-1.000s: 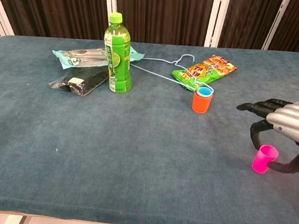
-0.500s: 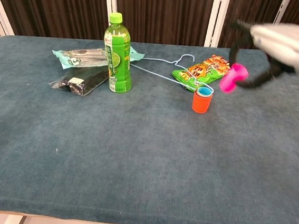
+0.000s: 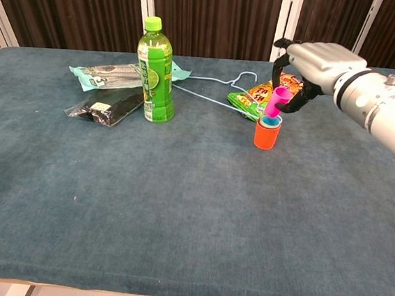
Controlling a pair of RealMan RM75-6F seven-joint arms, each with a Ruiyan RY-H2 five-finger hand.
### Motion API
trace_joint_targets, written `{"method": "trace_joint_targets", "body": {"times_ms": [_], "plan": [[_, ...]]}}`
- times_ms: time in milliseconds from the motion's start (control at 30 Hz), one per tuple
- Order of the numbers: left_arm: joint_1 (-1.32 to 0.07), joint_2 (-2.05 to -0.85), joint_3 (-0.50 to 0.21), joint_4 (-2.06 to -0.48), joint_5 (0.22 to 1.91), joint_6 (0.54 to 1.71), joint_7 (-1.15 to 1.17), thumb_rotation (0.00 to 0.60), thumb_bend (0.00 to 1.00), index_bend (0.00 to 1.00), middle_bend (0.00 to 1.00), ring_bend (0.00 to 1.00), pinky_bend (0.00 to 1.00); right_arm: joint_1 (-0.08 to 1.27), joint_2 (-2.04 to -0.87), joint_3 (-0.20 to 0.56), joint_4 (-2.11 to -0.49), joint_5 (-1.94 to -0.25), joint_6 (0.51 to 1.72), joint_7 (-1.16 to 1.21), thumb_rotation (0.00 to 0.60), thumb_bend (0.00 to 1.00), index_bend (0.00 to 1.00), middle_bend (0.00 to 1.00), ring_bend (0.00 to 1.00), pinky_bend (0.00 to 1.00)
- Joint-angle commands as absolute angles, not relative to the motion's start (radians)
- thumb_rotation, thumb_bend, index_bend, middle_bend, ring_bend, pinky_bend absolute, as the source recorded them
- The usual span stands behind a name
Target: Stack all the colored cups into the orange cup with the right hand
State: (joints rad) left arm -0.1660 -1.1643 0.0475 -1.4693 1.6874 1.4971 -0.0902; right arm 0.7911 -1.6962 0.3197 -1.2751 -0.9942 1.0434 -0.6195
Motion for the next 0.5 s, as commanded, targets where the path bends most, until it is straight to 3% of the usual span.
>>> {"method": "trace_joint_targets", "body": {"times_ms": [33,233,300,367,433,500], "plan": [[-0.165,-1.164,0.047,-1.470,1.688,1.500,-0.091,0.600,0.47,0.00,0.00,0.00,0.11,0.807,-1.722,0.314,-1.244,-0.987,1.034,-0.618,0.600,0.53,0.69,0.08,0.00,0.00],[-0.165,-1.161,0.047,-1.469,1.686,1.499,-0.098,0.600,0.47,0.00,0.00,0.00,0.11,0.818,-1.751,0.299,-1.211,-0.968,1.020,-0.627,0.600,0.53,0.65,0.08,0.00,0.00],[-0.164,-1.160,0.048,-1.469,1.689,1.503,-0.100,0.600,0.47,0.00,0.00,0.00,0.11,0.817,-1.747,0.294,-1.221,-0.927,1.002,-0.657,0.600,0.53,0.47,0.07,0.00,0.00],[-0.164,-1.160,0.047,-1.468,1.689,1.505,-0.102,0.600,0.47,0.00,0.00,0.00,0.11,0.816,-1.728,0.293,-1.253,-0.886,0.990,-0.691,0.600,0.52,0.13,0.02,0.00,0.00],[-0.163,-1.158,0.047,-1.468,1.689,1.507,-0.105,0.600,0.47,0.00,0.00,0.00,0.11,0.805,-1.693,0.284,-1.306,-0.885,1.006,-0.706,0.600,0.49,0.01,0.00,0.00,0.00],[-0.162,-1.157,0.047,-1.467,1.691,1.511,-0.108,0.600,0.47,0.00,0.00,0.00,0.11,0.776,-1.639,0.265,-1.382,-0.915,1.039,-0.697,0.600,0.41,0.00,0.00,0.00,0.00]]}}
